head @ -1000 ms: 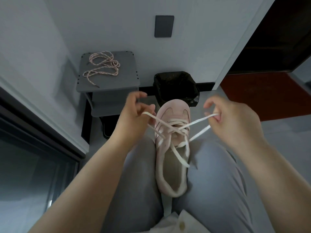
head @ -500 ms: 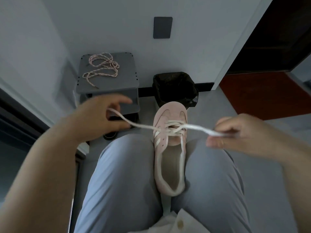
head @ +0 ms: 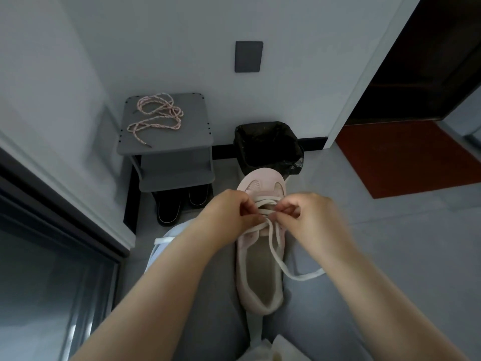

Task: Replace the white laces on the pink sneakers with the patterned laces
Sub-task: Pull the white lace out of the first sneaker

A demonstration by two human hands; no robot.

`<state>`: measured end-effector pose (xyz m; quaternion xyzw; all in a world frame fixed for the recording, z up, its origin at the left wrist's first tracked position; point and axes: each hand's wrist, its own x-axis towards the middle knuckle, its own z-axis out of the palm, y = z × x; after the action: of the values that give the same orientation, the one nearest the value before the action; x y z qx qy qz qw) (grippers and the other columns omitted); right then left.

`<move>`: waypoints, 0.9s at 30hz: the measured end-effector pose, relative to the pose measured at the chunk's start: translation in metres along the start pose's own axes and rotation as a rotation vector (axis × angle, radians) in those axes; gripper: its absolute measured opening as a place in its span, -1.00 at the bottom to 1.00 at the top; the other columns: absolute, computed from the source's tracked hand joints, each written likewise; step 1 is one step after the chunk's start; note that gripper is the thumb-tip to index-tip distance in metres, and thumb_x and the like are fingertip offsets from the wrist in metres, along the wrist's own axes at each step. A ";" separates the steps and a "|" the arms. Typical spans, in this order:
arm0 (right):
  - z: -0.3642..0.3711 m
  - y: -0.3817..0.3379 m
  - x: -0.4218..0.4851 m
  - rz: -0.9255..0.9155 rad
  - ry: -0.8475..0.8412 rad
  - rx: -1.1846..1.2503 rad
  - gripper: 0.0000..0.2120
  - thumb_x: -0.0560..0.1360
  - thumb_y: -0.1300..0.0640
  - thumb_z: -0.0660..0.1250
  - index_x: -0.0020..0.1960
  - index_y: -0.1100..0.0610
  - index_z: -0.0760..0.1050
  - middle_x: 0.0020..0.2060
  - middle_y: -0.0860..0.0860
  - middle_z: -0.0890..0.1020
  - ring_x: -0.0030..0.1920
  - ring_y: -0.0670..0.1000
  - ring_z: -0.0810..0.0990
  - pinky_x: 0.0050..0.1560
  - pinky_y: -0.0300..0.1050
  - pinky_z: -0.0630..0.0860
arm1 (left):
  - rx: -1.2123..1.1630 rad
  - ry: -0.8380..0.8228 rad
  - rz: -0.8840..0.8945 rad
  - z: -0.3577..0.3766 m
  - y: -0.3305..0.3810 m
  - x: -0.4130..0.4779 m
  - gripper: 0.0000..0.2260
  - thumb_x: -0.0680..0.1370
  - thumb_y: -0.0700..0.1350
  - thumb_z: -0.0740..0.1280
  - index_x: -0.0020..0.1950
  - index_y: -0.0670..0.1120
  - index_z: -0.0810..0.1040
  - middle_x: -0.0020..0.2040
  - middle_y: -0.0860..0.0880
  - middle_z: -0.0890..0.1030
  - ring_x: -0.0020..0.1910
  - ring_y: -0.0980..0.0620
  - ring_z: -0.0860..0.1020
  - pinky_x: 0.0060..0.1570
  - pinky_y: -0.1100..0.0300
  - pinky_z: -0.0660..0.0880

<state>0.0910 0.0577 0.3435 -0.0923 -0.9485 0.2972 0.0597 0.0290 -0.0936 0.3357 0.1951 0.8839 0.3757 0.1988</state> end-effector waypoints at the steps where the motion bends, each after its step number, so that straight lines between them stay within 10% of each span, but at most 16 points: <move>1: 0.000 0.000 0.000 -0.013 0.008 -0.037 -0.95 0.40 0.09 0.44 -0.14 0.03 0.64 -0.31 -0.13 0.61 -0.28 -0.10 0.58 -0.22 -0.19 0.52 | 0.021 -0.038 -0.013 -0.001 0.002 0.001 -0.88 0.45 -0.01 0.40 -0.18 -0.03 0.57 -0.33 0.10 0.51 -0.36 0.18 0.44 -0.31 0.31 0.39; 6: -0.006 -0.005 0.009 -0.057 -0.073 -0.136 -0.87 0.50 0.08 0.30 -0.11 0.09 0.61 -0.23 -0.01 0.63 -0.23 -0.01 0.57 -0.20 -0.08 0.50 | 0.253 -0.118 0.097 -0.014 0.014 0.002 -0.90 0.57 -0.06 0.24 -0.13 -0.04 0.40 -0.12 0.06 0.39 -0.12 0.08 0.39 -0.14 0.27 0.34; 15: -0.012 -0.010 0.017 -0.040 -0.285 -0.016 -0.86 0.55 0.06 0.24 -0.15 0.05 0.49 -0.33 -0.09 0.52 -0.34 -0.17 0.46 -0.30 -0.24 0.38 | 0.294 -0.235 0.081 -0.034 0.021 0.004 -0.89 0.54 -0.06 0.25 -0.11 0.01 0.31 -0.22 0.09 0.43 -0.25 0.12 0.39 -0.29 0.26 0.31; 20: -0.032 -0.011 0.026 0.135 -0.562 0.072 -0.82 0.55 0.03 0.23 -0.12 0.11 0.49 -0.33 -0.02 0.49 -0.42 -0.12 0.34 -0.36 -0.25 0.26 | 0.479 0.207 0.087 -0.042 0.019 0.005 -0.80 0.46 -0.21 0.24 0.02 -0.05 0.29 -0.31 0.01 0.47 -0.27 -0.04 0.48 -0.39 0.19 0.22; 23: -0.039 -0.016 0.026 0.127 -0.658 0.014 -0.92 0.51 0.07 0.30 -0.07 0.06 0.44 -0.36 -0.10 0.46 -0.42 -0.15 0.34 -0.38 -0.26 0.24 | 0.196 0.367 0.093 -0.042 0.005 0.005 -0.82 0.53 -0.17 0.26 0.09 -0.04 0.32 -0.33 -0.02 0.48 -0.32 0.01 0.47 -0.32 0.15 0.37; 27: -0.023 -0.012 0.019 0.018 -0.385 -0.017 -0.94 0.48 0.15 0.25 -0.06 0.05 0.42 -0.41 -0.09 0.41 -0.42 -0.11 0.37 -0.38 -0.18 0.26 | -0.701 0.327 -0.121 -0.028 0.001 -0.001 -0.93 0.60 -0.18 0.18 0.06 -0.07 0.41 -0.29 -0.05 0.49 -0.43 0.12 0.51 -0.29 0.26 0.54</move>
<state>0.0745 0.0642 0.3701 -0.0428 -0.9440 0.3018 -0.1261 0.0161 -0.1105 0.3545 0.0006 0.7318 0.6686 0.1318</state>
